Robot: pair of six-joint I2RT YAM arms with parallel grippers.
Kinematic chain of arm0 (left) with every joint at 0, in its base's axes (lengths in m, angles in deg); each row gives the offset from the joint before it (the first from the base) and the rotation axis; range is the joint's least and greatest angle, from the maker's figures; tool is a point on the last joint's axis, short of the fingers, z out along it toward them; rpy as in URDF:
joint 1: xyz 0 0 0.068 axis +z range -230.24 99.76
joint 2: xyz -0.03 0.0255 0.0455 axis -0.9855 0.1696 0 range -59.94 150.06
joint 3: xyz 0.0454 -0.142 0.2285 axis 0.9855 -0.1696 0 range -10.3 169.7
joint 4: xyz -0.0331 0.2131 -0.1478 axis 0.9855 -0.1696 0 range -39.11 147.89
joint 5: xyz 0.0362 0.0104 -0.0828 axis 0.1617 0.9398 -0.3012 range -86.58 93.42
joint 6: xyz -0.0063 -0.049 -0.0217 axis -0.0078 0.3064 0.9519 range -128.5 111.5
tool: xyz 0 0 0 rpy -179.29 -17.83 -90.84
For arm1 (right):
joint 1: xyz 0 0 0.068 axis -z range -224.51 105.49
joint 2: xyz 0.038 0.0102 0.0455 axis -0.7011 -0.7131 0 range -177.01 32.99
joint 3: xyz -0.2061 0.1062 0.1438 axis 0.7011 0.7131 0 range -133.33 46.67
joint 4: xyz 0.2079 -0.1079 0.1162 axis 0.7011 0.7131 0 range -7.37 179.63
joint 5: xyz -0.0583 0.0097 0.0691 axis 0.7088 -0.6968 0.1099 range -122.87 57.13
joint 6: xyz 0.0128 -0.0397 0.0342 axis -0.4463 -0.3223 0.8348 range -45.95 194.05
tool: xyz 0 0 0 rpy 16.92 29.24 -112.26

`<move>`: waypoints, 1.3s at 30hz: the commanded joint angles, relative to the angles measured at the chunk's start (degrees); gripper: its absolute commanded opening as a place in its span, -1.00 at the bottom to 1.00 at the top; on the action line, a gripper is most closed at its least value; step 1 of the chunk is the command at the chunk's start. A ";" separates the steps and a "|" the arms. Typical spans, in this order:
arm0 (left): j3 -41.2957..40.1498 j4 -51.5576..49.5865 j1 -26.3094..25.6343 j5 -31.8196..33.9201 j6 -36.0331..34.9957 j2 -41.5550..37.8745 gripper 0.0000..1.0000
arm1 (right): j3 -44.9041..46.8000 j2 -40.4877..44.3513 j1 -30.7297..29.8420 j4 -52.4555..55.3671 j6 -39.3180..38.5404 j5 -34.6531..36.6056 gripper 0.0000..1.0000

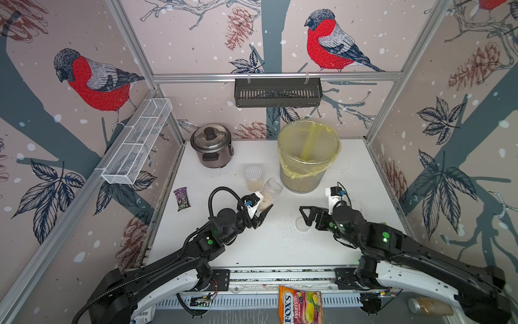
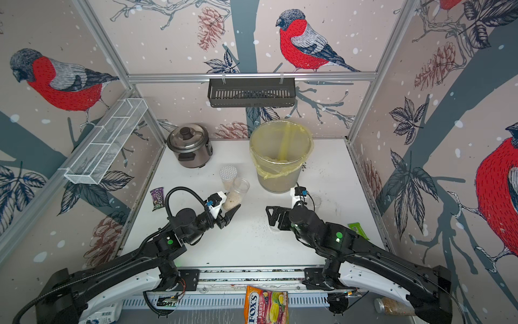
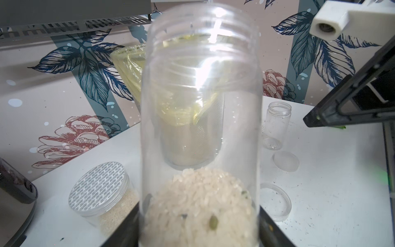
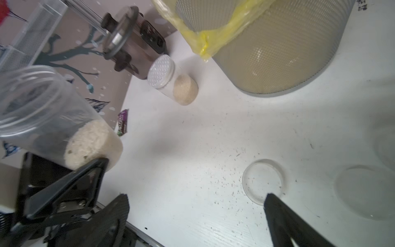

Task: Empty moldy rice from jars
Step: Pour the moldy rice from the jar into the trash bin.

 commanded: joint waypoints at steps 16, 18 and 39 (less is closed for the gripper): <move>2.65 3.15 -0.16 -5.29 -0.31 1.23 -1.00 | -15.74 -18.21 -3.34 -13.47 -8.90 -1.76 1.00; 2.60 3.13 -0.16 -5.38 -0.31 1.22 -1.00 | -16.36 -19.85 -3.50 -14.68 -9.22 -3.06 0.98; 1.99 3.82 -0.46 -5.91 -0.27 0.85 -1.00 | -18.91 -28.03 -0.69 -20.96 -9.02 -8.17 0.60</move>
